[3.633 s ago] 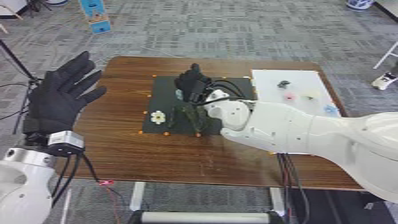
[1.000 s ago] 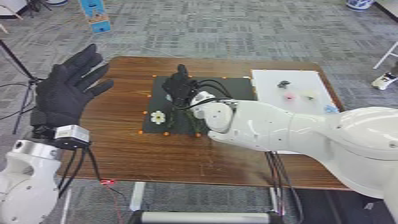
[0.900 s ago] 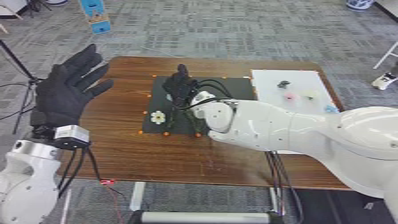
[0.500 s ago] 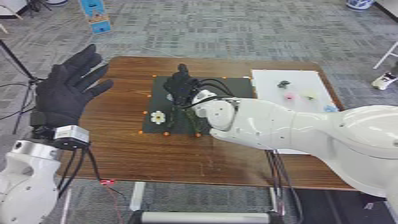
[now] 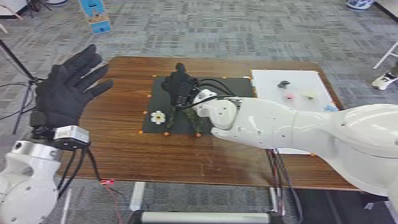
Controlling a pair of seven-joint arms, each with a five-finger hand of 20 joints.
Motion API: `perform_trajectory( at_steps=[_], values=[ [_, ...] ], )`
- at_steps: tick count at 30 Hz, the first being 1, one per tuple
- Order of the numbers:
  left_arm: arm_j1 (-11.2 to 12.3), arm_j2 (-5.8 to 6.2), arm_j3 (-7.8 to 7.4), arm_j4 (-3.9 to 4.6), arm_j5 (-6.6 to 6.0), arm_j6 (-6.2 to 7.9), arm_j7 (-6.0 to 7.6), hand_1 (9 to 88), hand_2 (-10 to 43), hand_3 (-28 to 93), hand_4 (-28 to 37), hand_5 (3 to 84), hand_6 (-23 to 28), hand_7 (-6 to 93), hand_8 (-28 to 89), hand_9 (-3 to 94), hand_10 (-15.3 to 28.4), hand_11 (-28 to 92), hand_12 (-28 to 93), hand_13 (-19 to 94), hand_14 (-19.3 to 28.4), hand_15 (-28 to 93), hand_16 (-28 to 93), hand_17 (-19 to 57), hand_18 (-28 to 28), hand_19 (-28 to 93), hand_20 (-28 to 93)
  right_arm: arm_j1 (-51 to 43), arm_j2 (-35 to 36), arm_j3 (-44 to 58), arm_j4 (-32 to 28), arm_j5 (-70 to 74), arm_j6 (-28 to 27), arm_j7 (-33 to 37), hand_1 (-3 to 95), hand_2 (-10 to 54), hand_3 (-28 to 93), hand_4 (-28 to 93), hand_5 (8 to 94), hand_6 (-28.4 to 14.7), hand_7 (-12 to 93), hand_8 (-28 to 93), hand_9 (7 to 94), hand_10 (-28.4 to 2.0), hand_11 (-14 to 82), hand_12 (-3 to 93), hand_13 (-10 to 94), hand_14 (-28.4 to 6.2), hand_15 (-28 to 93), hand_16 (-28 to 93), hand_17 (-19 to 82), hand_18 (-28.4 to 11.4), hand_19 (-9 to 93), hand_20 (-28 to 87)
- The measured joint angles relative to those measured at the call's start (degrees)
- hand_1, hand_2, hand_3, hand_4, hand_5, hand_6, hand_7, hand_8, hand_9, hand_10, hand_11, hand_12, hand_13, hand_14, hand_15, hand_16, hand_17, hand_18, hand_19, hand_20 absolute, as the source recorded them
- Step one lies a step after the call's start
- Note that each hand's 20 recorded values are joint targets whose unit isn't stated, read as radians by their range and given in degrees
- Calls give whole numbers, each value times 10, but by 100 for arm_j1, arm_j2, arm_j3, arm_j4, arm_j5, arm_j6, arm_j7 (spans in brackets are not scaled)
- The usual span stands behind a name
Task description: Arrange flowers
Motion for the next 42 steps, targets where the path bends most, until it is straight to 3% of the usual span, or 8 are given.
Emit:
perform_trajectory(
  at_steps=[3,8,16,18,20,25,35,42],
  values=[
    [-3,0,4,0,0,0,0,226,-84,650,-283,280,24,154,-85,229,98,126,157,187,136,111,51,-111,223,393,86,0,0,10,5,2,-11,-11,354,-95,844,-283,624,60,305,-81,697,-65,278,246,564,-72,760,356,226,-199,767,569],
    [-2,0,4,0,0,0,1,227,-83,647,-283,280,24,153,-85,228,98,127,158,187,135,110,51,-111,223,394,86,0,6,33,-20,-88,-167,80,401,-95,864,-274,612,56,326,-62,698,-58,202,380,554,-68,745,403,219,-197,765,568],
    [12,-12,-6,0,-1,2,0,227,-84,649,-283,280,24,154,-85,228,99,126,158,188,135,110,51,-111,223,394,86,-37,118,293,-201,-318,-710,378,416,-95,871,-272,550,47,304,-163,659,-68,230,451,529,-73,736,434,206,-195,762,565],
    [17,-24,-9,0,-1,2,-6,225,-86,653,-283,280,24,155,-85,228,99,126,158,188,135,111,51,-111,223,394,86,-61,205,391,-324,-430,-789,461,377,-95,890,-273,526,36,299,-162,575,-86,356,362,514,-87,765,381,201,-195,764,562],
    [22,-48,-12,0,-1,0,-18,227,-84,650,-283,280,25,154,-86,229,99,126,158,188,135,110,51,-110,223,394,86,-117,365,603,-575,-552,-1041,570,338,-95,888,-278,490,22,293,-158,522,-104,400,307,493,-100,783,348,195,-197,766,561],
    [59,-142,-51,-3,-3,-7,-70,225,-85,651,-283,280,24,154,-85,229,99,125,157,188,135,110,51,-110,223,394,86,-429,906,1342,-1209,-675,-1546,708,305,-95,788,-282,427,-17,254,-134,450,-121,308,253,435,-120,774,312,182,-202,766,561],
    [412,-340,-332,-77,-7,-22,-156,224,-81,655,-283,280,24,154,-85,230,99,126,158,188,134,111,50,-110,223,394,86,-1563,2545,2939,-2164,-716,-1101,789,292,-95,736,-283,409,-36,221,-113,438,-132,234,223,396,-126,738,253,176,-207,763,560],
    [660,-466,-457,-150,-4,-13,-167,223,-84,656,-283,280,24,152,-84,230,99,126,157,188,135,109,51,-110,222,392,86,-2560,3446,4236,-2218,-745,-1086,1075,319,-95,696,-283,422,-36,218,-114,458,-134,210,213,407,-126,737,259,178,-210,760,563]
  ],
)
